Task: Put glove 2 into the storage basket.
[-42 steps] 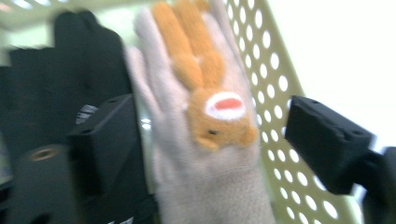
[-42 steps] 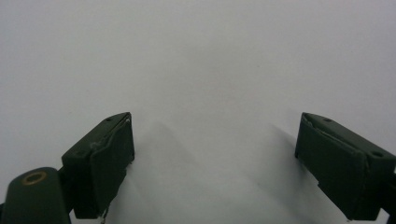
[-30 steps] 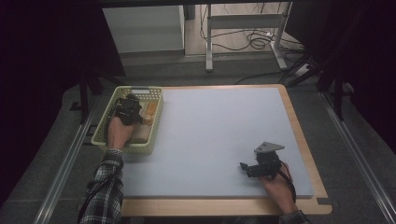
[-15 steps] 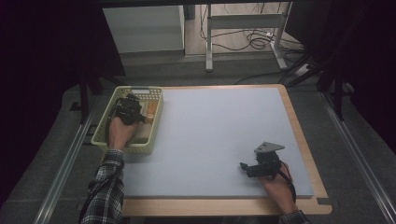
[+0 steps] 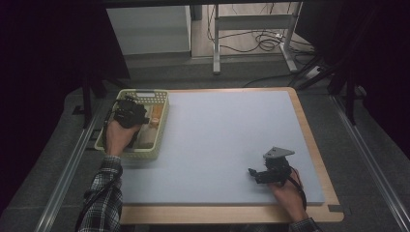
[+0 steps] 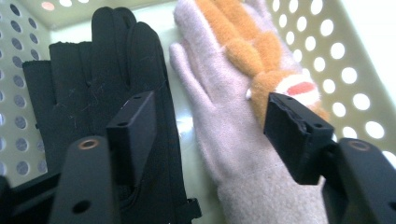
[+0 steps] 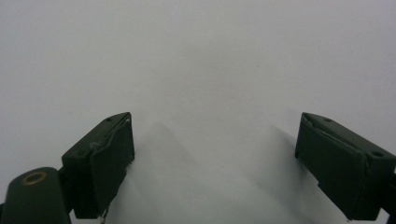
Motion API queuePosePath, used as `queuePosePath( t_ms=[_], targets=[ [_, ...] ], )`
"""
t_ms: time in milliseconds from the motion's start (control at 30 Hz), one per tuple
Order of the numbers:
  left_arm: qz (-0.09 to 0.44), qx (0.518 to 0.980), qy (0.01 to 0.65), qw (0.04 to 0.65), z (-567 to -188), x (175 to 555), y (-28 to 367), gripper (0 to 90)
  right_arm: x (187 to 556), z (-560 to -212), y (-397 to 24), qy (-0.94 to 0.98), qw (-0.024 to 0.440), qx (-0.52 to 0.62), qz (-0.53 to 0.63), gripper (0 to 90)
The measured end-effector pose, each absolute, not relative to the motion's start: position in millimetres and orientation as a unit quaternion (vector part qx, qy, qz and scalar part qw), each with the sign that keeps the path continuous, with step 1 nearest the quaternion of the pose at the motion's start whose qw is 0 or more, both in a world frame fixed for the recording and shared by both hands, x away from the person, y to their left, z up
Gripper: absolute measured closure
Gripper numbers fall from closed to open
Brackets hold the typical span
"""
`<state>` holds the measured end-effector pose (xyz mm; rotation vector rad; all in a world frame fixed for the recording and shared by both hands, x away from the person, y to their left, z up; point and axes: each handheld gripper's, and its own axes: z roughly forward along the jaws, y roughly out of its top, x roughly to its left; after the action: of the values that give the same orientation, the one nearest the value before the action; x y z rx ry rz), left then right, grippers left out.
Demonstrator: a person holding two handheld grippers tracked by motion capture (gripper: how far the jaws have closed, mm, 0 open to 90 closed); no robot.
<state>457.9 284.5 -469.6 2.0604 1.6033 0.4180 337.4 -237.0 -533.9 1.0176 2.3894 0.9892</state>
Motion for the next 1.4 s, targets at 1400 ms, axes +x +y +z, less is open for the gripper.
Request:
queuePosePath(
  t_ms=[1400],
  targets=[
    [0.133, 0.746, 0.494, 0.427, -445, 408, 293, 1.9, 337, -534, -237, 0.846, 0.181, 0.36, 0.35, 11.5]
  ],
)
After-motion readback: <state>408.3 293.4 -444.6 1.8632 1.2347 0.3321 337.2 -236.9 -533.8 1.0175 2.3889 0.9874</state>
